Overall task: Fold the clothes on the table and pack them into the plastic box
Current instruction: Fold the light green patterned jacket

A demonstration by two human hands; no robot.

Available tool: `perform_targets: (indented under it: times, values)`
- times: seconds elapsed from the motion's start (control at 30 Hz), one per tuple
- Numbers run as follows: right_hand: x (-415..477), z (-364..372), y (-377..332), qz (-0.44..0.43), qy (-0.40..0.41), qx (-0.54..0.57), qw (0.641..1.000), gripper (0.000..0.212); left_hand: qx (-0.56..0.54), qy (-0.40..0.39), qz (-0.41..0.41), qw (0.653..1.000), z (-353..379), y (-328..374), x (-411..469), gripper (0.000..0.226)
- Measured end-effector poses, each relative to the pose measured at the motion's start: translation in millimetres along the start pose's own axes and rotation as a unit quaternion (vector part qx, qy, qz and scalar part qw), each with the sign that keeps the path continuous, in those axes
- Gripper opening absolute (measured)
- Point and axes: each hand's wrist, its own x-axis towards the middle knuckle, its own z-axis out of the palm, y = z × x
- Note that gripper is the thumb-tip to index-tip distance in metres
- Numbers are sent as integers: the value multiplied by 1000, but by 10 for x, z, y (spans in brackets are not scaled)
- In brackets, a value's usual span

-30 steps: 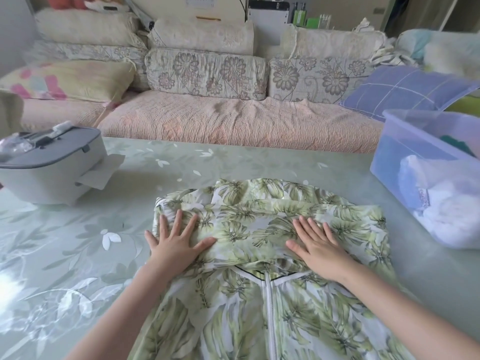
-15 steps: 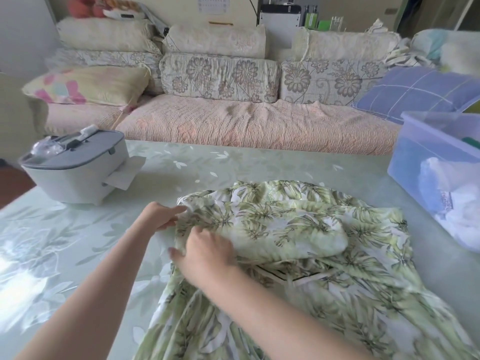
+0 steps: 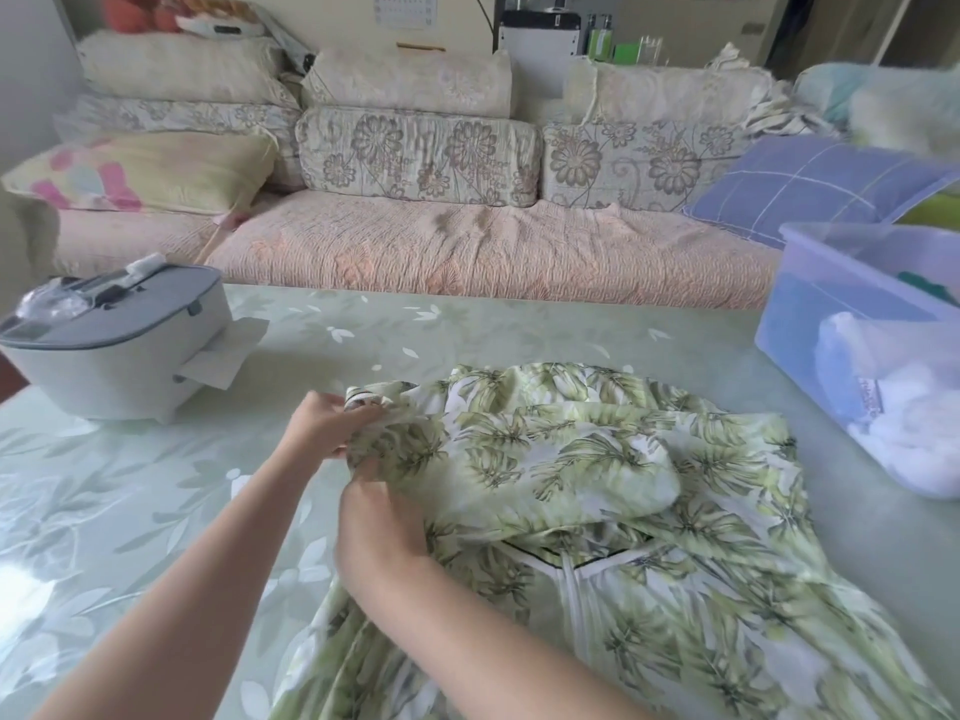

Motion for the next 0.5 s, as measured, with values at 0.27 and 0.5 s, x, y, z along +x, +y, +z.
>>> perform_targets:
  times: [0.27,0.5]
  values:
    - [-408,-565,737,8,67,289,955,82,-51,-5,112,992,611,923,-231,34]
    - [-685,-801,1613,91,90,375,918,74,9,-23,126,992,1511,1327,-364,27]
